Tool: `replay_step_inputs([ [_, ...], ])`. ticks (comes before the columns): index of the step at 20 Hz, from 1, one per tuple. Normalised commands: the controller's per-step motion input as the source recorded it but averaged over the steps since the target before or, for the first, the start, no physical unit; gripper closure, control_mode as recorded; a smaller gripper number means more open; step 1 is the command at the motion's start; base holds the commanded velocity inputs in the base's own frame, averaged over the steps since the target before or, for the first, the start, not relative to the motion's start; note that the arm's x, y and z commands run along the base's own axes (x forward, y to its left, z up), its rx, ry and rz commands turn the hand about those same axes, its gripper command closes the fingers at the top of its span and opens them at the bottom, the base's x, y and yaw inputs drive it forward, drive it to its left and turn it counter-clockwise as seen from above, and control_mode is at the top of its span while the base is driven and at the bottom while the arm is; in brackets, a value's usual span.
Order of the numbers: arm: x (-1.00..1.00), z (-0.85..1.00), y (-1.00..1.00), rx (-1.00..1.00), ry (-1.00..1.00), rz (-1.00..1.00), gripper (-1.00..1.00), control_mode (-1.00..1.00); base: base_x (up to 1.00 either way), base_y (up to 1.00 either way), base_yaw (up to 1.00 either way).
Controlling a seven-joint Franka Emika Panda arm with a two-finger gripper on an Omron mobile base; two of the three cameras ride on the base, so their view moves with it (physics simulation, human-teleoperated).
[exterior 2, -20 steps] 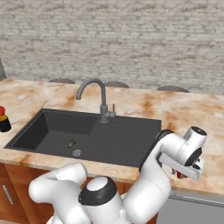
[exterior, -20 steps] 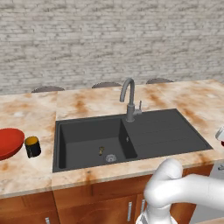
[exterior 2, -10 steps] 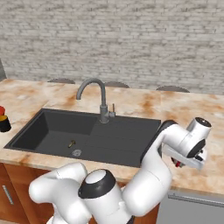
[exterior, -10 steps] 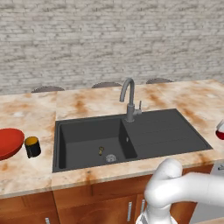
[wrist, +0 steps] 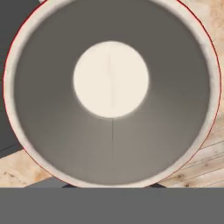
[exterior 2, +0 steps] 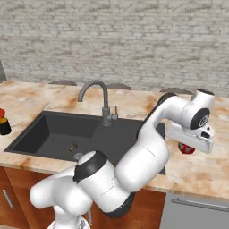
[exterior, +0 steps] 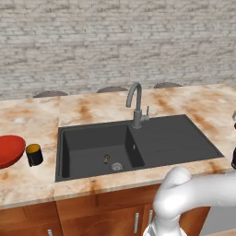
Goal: Clear the mugs and bowl far away from the sink.
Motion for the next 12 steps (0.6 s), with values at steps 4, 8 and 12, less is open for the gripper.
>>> replay_step_inputs([
  [4, -0.25, 1.00, 0.06, -0.17, 0.27, -0.13, 1.00, -1.00, 0.00, 0.00, 0.00],
  [8, -0.96, 0.91, 0.04, 0.01, 0.01, 0.02, 1.00, -1.00, 0.00, 0.00, 0.00],
  [12, -1.00, 0.70, 0.53, 0.00, -0.12, 0.18, 1.00, -1.00, 0.00, 0.00, 0.00],
])
